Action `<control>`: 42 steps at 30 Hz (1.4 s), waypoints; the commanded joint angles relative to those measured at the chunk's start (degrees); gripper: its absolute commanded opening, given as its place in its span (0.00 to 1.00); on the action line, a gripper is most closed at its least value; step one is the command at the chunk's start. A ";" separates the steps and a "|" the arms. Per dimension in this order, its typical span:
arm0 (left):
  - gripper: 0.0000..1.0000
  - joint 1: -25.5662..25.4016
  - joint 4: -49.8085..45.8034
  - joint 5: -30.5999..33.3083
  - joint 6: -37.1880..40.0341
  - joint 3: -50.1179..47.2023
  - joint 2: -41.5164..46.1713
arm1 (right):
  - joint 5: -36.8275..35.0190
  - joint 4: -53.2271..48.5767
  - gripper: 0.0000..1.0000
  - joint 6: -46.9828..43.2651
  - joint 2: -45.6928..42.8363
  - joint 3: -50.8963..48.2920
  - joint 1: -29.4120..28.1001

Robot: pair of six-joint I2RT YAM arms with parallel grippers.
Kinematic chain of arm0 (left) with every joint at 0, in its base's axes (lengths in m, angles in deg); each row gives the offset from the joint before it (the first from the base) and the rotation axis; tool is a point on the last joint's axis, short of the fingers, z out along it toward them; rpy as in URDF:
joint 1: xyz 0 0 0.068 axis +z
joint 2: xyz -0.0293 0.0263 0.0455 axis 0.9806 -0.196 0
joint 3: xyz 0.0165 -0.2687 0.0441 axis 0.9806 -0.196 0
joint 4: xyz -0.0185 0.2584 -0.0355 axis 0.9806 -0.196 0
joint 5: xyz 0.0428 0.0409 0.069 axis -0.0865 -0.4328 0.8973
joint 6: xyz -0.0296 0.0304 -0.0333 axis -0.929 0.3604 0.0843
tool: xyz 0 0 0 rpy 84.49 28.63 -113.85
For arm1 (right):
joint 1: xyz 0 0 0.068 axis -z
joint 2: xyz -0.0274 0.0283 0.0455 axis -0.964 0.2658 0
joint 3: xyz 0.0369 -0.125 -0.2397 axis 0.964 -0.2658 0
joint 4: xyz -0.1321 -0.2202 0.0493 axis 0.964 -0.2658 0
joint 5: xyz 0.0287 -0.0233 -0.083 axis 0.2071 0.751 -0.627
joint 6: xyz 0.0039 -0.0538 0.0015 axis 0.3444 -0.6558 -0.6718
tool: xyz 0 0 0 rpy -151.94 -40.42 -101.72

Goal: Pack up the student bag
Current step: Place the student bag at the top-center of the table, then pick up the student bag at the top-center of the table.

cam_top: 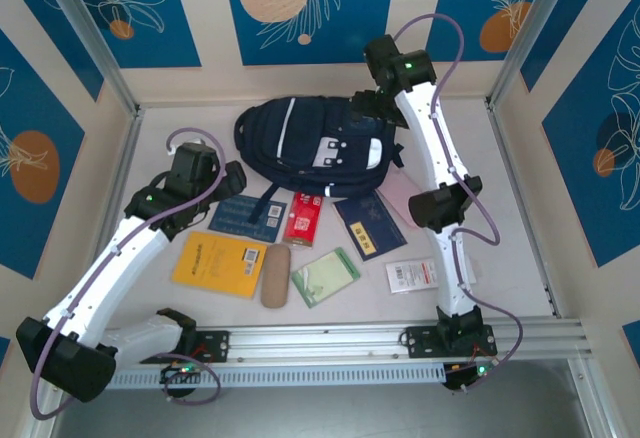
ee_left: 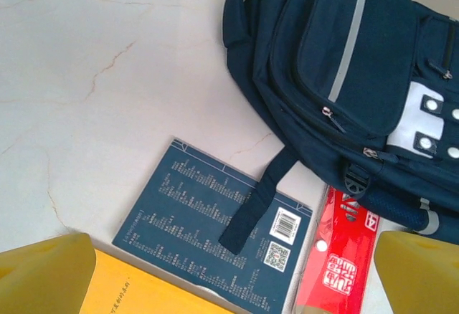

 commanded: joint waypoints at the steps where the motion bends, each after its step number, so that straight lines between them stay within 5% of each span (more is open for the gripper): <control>1: 0.99 -1.16 -0.37 -0.55 1.61 1.15 0.65 | -10.20 -8.04 0.99 3.01 -4.40 -10.09 -1.69; 5: 1.00 -1.96 -0.11 0.23 2.74 1.12 1.15 | -16.89 -0.85 0.99 5.11 -14.40 -34.58 -1.86; 8: 0.99 -2.45 0.26 0.82 3.56 1.03 0.87 | -4.36 18.30 0.99 0.26 -27.63 -57.07 2.90; 12: 0.99 -2.52 1.38 -0.73 4.34 1.43 -1.27 | 15.32 38.31 0.99 -2.16 -39.33 -73.83 9.52; 17: 0.99 -0.81 2.95 -7.38 1.50 5.97 -8.93 | 28.73 49.46 1.00 -2.79 -39.56 -77.93 9.62; 21: 0.99 0.74 6.37 -9.32 -0.93 10.73 -17.59 | 34.19 57.07 0.89 -0.29 -39.33 -82.49 11.29; 27: 0.93 5.18 9.39 -15.24 10.76 25.56 -38.44 | 35.64 62.94 0.77 3.12 -39.02 -86.57 14.12; 33: 0.83 8.46 7.49 -28.57 19.56 43.54 -58.32 | 37.74 65.52 0.77 3.97 -37.99 -89.21 15.02; 42: 0.79 8.53 0.05 -22.60 23.31 61.25 -74.74 | 38.66 66.69 0.74 5.27 -34.31 -90.03 15.06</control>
